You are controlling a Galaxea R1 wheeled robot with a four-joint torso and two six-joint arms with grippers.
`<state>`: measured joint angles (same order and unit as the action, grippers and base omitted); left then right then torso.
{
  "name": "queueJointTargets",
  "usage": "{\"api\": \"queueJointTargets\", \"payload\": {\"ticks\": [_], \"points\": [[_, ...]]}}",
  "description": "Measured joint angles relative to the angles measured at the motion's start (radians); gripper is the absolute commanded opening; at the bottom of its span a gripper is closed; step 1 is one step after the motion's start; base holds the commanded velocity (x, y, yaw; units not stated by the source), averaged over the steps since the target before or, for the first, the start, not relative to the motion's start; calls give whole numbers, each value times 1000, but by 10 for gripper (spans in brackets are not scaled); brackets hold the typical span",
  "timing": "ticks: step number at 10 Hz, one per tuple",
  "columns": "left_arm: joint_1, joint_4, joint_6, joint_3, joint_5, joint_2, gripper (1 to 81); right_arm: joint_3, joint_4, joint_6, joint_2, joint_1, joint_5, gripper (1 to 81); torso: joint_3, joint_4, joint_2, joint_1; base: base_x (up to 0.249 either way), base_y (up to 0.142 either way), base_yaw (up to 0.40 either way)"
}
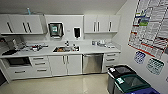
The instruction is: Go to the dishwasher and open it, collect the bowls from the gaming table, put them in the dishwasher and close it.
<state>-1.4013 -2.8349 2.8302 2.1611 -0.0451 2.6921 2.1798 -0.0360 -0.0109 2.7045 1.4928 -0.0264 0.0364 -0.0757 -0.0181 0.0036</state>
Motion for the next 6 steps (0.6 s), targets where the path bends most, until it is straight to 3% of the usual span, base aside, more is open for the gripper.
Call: {"api": "queueJointTargets", "payload": {"ticks": [6], "points": [[1, 0, 0, -2, -1, -3, 811, -1, 0, 0, -2, 0, 0, 811, 0, 0, 0, 0, 136, 0, 0]]}}
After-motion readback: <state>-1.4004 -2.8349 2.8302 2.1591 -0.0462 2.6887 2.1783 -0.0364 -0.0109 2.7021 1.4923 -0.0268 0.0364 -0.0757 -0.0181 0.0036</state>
